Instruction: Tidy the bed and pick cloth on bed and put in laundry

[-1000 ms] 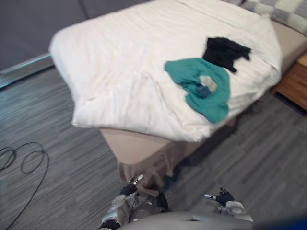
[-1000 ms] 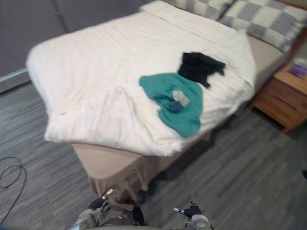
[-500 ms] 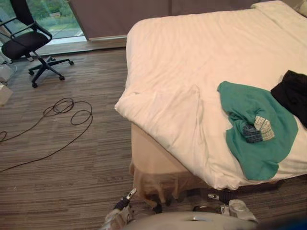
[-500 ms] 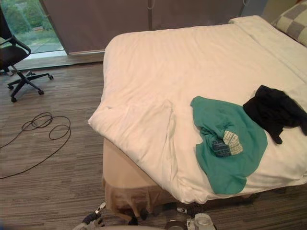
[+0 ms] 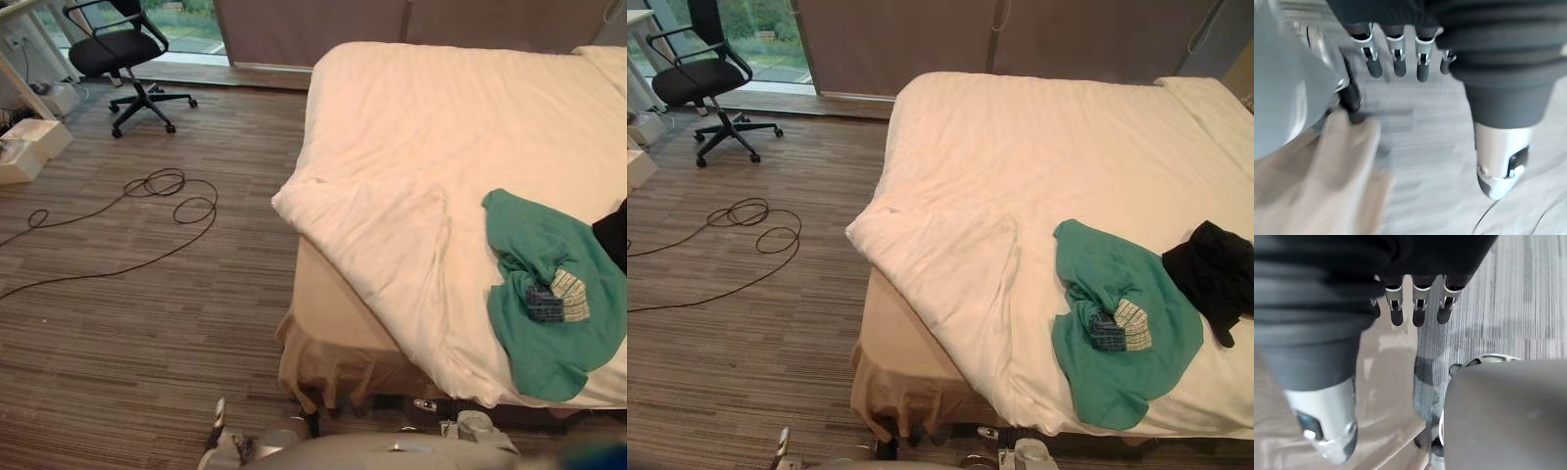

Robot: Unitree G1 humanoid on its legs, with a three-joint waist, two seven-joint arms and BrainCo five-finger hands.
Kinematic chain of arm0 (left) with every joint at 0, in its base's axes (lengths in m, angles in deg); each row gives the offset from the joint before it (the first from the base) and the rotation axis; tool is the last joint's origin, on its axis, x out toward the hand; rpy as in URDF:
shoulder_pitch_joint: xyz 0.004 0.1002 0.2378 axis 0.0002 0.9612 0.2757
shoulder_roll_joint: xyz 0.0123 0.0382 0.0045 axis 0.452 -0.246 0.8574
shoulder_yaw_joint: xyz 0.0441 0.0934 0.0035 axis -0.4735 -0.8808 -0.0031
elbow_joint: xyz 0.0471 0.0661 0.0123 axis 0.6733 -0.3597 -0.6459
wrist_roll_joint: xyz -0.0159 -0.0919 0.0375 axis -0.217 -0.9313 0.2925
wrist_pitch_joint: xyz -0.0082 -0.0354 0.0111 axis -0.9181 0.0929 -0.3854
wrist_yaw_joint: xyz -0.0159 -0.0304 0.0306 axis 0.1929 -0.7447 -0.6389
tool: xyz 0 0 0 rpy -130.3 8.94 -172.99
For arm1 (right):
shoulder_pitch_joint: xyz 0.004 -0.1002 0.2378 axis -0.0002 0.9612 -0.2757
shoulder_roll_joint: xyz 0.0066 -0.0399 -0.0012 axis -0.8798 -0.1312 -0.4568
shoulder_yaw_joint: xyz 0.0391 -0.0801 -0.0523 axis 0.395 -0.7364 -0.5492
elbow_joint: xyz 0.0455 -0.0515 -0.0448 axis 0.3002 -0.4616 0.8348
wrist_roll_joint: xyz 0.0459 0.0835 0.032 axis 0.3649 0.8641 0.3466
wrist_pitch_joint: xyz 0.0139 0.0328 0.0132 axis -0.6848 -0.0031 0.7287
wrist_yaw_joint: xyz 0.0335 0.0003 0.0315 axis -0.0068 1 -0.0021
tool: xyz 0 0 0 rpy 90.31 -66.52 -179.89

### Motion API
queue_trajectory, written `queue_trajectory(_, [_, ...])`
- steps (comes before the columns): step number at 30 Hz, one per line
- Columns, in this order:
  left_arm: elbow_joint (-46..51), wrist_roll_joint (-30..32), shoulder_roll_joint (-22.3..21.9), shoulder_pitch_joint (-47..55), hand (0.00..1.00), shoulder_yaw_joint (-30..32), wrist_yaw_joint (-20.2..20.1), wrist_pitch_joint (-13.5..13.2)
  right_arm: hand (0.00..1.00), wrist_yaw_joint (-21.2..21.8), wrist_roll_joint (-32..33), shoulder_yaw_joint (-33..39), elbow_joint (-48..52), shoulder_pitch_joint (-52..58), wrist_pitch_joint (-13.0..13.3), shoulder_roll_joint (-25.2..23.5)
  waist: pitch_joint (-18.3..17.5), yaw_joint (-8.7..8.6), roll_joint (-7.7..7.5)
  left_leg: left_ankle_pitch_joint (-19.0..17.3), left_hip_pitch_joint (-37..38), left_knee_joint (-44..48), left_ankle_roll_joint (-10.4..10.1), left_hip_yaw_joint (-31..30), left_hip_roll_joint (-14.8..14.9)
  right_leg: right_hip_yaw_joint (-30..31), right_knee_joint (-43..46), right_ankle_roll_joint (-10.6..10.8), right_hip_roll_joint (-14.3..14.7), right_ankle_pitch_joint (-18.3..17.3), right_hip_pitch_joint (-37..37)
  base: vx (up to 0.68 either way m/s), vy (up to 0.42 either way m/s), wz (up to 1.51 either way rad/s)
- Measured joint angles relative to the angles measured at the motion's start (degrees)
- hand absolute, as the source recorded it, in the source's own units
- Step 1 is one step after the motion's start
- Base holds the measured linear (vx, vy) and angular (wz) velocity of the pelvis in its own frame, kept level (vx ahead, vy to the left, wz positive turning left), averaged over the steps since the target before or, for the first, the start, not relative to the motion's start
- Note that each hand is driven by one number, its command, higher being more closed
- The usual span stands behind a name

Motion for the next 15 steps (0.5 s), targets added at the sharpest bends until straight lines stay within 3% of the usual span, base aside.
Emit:
queue_trajectory(4, [0.64,-1.49,0.03,1.03,0.00,6.87,3.15,-8.39,0.00,0.76,0.90,4.74,0.02,4.13,-1.27,0.98,-1.07,-0.94,1.65,0.13,-0.30,-1.72,-0.18,2.72,-0.19,-0.27,-1.70,0.65,-0.22,-0.21,0.08,-0.02,0.044,0.25])
queue_trajectory(6, [3.26,2.78,0.52,1.33,0.00,7.97,4.54,-11.22,0.00,1.08,0.96,5.83,0.21,5.82,-1.24,0.90,-1.59,-0.95,2.20,0.14,-0.31,-1.73,-0.17,3.63,-0.04,-0.25,-2.18,0.62,-0.17,-0.18,0.28,0.05,-0.001,0.03])
queue_trajectory(7, [7.41,10.19,1.72,1.22,0.00,8.07,6.39,-13.01,0.00,1.41,0.95,5.76,0.63,6.69,-1.29,0.91,-2.03,-0.94,2.27,0.14,-0.30,-1.73,-0.18,4.65,0.19,-0.16,-2.41,0.60,-0.11,-0.09,0.59,0.07,-0.015,-0.04])
queue_trajectory(11, [18.75,26.12,7.12,-2.89,0.00,7.29,10.66,-14.01,0.00,1.80,1.68,5.57,1.34,8.06,-1.21,0.86,-2.52,-1.00,2.75,0.53,0.50,-1.73,-0.23,5.02,0.44,0.02,-2.96,0.39,0.34,-0.04,1.82,0.11,-0.027,-0.03])
queue_trajectory(15, [24.18,33.23,13.26,-9.28,0.00,3.94,12.28,-14.53,0.00,1.77,3.56,4.20,2.03,8.07,-1.22,0.73,-2.82,-1.24,2.33,0.61,1.72,-1.69,0.09,6.39,0.70,1.46,-3.25,-0.64,0.81,-0.57,2.35,0.18,-0.036,-0.14])
